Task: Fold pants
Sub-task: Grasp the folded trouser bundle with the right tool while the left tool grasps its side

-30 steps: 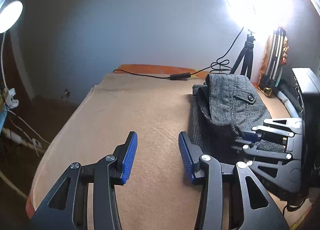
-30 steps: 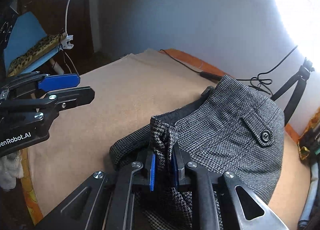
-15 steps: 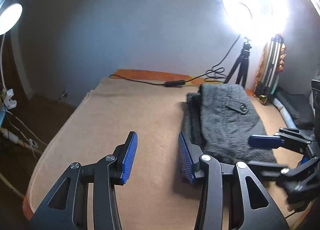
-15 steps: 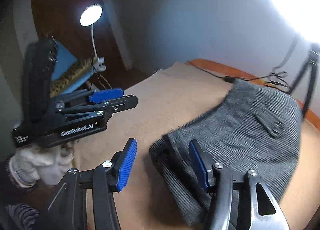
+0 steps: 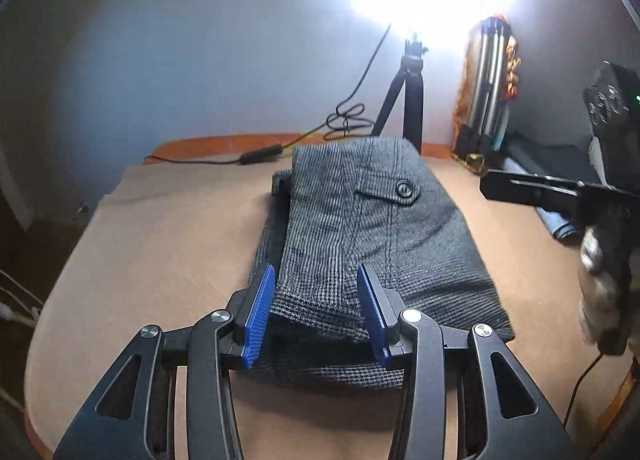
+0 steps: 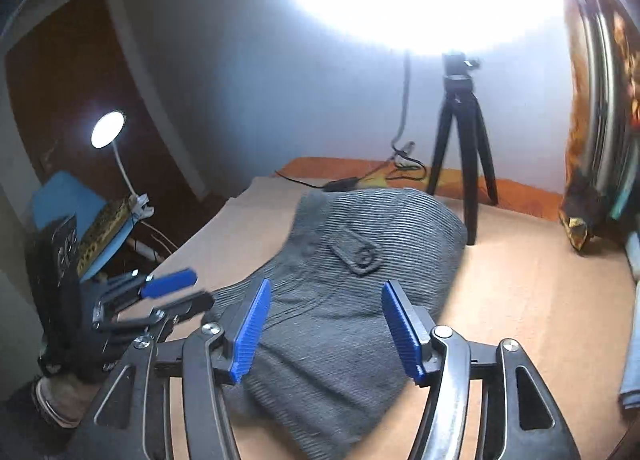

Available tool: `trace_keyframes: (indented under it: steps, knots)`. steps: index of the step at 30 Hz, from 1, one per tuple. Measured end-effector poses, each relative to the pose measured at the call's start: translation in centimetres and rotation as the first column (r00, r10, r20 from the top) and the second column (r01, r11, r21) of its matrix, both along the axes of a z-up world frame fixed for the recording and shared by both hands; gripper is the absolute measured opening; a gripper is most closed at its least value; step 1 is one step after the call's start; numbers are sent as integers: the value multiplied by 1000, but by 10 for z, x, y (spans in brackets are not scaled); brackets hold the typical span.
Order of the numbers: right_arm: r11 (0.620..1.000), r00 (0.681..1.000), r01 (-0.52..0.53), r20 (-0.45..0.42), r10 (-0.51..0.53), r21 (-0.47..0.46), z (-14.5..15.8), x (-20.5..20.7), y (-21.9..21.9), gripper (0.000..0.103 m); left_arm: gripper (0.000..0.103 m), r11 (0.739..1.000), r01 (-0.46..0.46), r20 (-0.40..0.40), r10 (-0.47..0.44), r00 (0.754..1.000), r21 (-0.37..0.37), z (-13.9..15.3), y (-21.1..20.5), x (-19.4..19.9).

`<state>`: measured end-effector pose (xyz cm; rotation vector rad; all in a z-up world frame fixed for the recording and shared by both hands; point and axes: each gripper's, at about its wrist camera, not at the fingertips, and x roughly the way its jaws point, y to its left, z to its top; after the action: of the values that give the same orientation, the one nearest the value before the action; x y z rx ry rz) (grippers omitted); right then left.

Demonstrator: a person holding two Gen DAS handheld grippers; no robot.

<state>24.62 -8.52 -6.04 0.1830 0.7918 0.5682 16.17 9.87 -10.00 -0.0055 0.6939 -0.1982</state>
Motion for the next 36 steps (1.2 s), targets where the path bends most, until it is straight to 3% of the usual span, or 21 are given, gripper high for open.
trace_keyframes:
  steps: [2,4,11,20,25,27,29,36]
  knots:
    - [999,999,38,-16,-39,-16,-9,14,-9,77,42,1000,0,-12,0,1000,6,-5,-2,1]
    - [997,997,69,-43,-70,-17,-19,25,-15,77,42,1000,-4,-26,4,1000,19,-12,-3,3]
    - [983,968,164,-205,-144,84,-56,80,-40,80,42,1000,-7,-79,8,997,6,-31,1,10]
    - [958,938,209,-317,-141,195,-87,118,-57,81,46,999,-8,-107,3,994,-49,-40,8,13]
    - [954,934,206,-335,-125,218,-97,124,-50,82,52,991,-27,-128,10,992,-130,-36,22,11]
    - [953,932,199,-345,-113,227,-101,127,-46,82,65,987,-46,-134,25,991,-155,-32,29,9]
    - [956,931,187,-351,-99,227,-106,127,-40,82,71,978,-75,-168,43,985,-193,-30,39,9]
    - [960,937,178,-335,-99,215,-107,128,-32,80,72,914,-173,-302,59,952,-366,-40,63,12]
